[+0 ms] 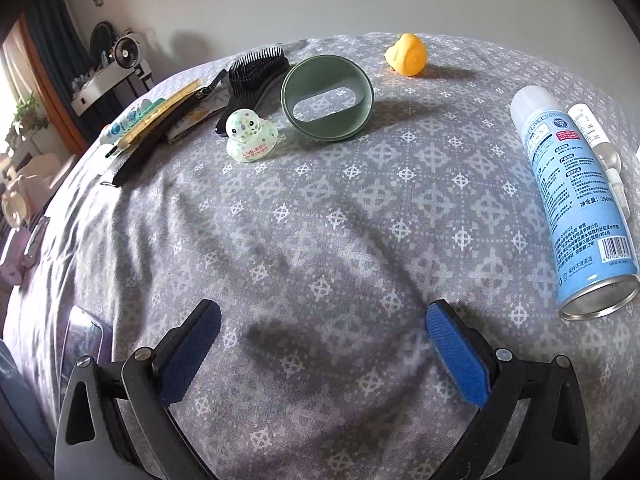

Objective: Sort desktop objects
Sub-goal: 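Place the cream holder beside the pink roll and open the left tool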

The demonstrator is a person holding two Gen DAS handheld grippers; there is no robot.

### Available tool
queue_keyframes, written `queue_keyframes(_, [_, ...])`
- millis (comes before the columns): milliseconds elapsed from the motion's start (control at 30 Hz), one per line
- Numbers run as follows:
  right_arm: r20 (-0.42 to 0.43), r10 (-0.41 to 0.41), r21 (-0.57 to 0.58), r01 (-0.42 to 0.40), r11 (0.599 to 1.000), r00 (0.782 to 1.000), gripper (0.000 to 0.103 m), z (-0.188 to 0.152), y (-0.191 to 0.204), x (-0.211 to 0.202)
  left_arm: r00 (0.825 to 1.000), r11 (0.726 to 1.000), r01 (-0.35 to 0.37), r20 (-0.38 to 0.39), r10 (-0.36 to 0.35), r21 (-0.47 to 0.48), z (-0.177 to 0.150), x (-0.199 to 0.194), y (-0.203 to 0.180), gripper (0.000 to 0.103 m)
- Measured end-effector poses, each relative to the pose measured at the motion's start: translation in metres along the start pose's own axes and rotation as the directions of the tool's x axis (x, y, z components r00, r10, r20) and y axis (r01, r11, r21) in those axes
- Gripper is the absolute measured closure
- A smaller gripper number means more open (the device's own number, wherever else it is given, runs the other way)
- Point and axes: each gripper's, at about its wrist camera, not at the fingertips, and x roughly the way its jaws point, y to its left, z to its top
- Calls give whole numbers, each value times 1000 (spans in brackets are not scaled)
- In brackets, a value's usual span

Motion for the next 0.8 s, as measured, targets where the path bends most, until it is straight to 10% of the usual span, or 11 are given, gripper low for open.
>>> queue_keyframes(133, [-10,-27,-22,27,999,1000,0,0,4,2,992,992,-123,-39,122,-31,-28,23,19,74])
queue_keyframes(267, [-20,-60,-48,59,997,998,0,0,9,5,965,965,-260,34,261,-29,-41,10,25,13])
queue_keyframes(333, [-22,-69,-54,67,996,997,0,0,10,6,953,959,-279,108,283,-48,-40,-7,27,11])
queue_keyframes(533, [-23,-63,-52,62,997,998,0,0,9,6,963,988,-149,222,154,-37,-38,-44,9,0])
queue_keyframes(800, [-46,-99,-67,96,993,994,0,5,14,2,992,995,4,122,-17,103,-55,-27,-54,0])
